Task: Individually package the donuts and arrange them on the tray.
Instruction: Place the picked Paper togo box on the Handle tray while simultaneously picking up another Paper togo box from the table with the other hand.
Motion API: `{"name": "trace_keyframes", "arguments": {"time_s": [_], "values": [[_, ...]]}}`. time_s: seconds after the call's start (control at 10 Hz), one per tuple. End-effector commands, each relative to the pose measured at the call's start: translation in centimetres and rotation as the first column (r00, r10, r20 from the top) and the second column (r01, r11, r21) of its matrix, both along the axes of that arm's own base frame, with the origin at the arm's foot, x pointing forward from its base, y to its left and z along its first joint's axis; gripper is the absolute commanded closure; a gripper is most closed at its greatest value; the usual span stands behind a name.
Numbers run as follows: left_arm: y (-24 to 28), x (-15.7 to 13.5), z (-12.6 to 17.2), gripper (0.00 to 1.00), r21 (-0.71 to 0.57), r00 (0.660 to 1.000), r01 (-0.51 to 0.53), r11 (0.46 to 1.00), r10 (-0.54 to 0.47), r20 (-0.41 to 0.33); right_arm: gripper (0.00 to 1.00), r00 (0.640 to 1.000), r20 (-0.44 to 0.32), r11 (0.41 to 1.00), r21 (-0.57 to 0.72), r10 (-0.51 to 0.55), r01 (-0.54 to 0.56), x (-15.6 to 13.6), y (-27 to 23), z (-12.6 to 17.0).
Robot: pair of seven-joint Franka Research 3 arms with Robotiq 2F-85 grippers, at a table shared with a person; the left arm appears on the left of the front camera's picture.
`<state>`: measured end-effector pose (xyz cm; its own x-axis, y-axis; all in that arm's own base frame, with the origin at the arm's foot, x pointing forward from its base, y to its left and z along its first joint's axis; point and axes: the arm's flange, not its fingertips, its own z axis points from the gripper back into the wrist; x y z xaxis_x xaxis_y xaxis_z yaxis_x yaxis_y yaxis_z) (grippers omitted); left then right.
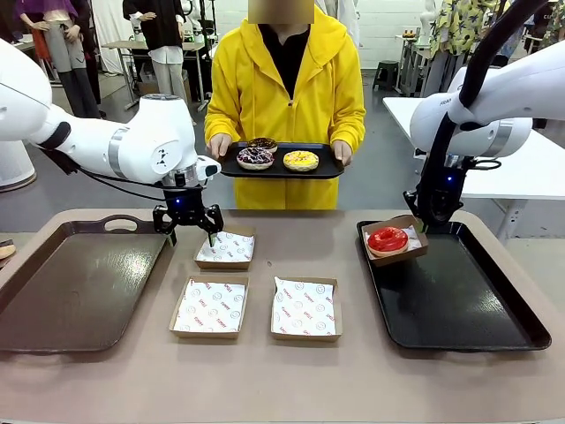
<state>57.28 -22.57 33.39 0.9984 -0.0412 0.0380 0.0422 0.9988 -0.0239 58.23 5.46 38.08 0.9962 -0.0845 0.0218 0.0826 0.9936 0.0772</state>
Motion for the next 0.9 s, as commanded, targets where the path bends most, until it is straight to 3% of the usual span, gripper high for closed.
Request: {"name": "trace_keyframes", "arguments": {"time_s": [0.0, 0.2, 0.3, 0.4, 0.5, 0.6, 0.7, 0.8], "values": [[-0.68, 0.77, -0.13, 0.00, 0.033, 1.000, 0.000, 0.999, 0.000, 0.017, 0.99, 1.000, 0.002, 1.000, -0.003, -0.013, 0.013, 0.81, -0.01, -0.12], [-0.64, 0.98, -0.47, 0.05, 0.021, 1.000, -0.006, 1.000, 0.006, 0.025, 0.99, 1.000, -0.001, 1.000, 0.003, -0.004, 0.004, 0.82, -0.11, -0.31], [-0.61, 1.07, -0.43, 0.59, 0.012, 1.000, -0.009, 1.000, 0.008, 0.025, 0.69, 1.000, -0.004, 1.000, 0.009, 0.004, -0.004, 0.83, -0.14, -0.38], [-0.63, 1.03, -0.44, 0.64, 0.011, 1.000, -0.004, 1.000, 0.004, 0.025, 0.39, 1.000, -0.006, 1.000, 0.011, 0.006, -0.006, 0.84, -0.15, -0.44], [-0.65, 1.01, -0.46, 1.00, 0.012, 1.000, -0.003, 1.000, 0.003, 0.023, 0.10, 1.000, -0.006, 1.000, 0.013, 0.006, -0.006, 0.83, -0.14, -0.48], [-0.65, 1.00, -0.43, 1.00, 0.012, 1.000, -0.001, 1.000, 0.001, 0.021, 0.00, 1.000, -0.006, 1.000, 0.016, 0.005, -0.005, 0.84, -0.13, -0.50], [-0.63, 1.00, -0.36, 1.00, 0.005, 1.000, -0.001, 1.000, 0.000, 0.021, 0.00, 1.000, -0.006, 1.000, 0.017, 0.004, -0.004, 0.85, -0.12, -0.51], [-0.56, 1.00, -0.31, 0.82, -0.007, 1.000, -0.004, 1.000, 0.004, 0.019, 0.00, 1.000, -0.007, 1.000, 0.019, 0.003, -0.002, 0.86, -0.12, -0.54]]}}
